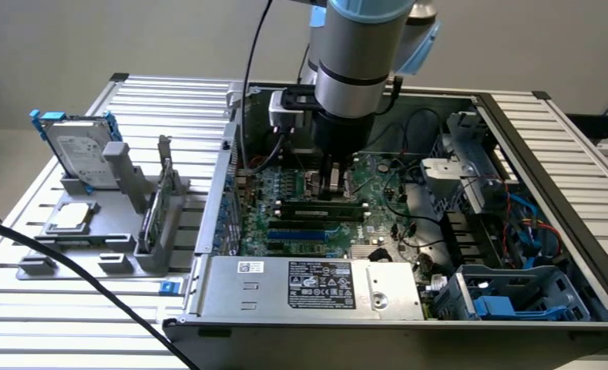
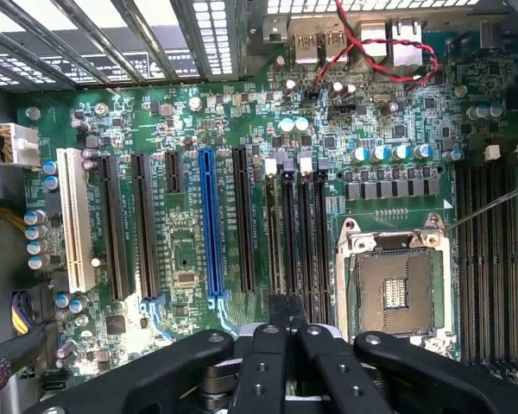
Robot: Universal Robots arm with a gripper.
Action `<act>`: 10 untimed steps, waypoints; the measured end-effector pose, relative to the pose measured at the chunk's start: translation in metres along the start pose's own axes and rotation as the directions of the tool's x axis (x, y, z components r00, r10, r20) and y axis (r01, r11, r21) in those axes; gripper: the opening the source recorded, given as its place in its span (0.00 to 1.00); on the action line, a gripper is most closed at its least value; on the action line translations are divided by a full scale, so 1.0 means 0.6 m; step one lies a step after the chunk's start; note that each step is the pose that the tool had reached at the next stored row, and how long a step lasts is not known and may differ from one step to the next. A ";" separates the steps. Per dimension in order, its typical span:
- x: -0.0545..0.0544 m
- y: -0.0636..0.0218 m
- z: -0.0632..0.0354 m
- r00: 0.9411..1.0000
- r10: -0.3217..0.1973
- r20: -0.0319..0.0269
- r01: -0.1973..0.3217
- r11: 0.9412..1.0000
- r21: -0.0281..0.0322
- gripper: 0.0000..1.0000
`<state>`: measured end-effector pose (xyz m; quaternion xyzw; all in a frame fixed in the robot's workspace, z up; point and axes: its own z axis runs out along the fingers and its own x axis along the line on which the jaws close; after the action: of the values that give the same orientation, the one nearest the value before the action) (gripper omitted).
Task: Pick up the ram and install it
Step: 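Insert the ram into the slot, then press down the ram until it locks into place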
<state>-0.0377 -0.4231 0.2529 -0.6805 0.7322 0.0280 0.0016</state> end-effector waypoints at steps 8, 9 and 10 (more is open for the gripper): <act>0.000 0.000 0.000 1.000 0.000 0.000 0.000 1.000 0.000 0.11; 0.000 0.000 0.000 1.000 0.000 0.000 0.000 1.000 0.000 0.11; 0.000 0.000 0.000 1.000 0.000 0.000 0.000 1.000 0.000 0.11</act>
<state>-0.0377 -0.4231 0.2529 -0.6805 0.7322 0.0280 0.0016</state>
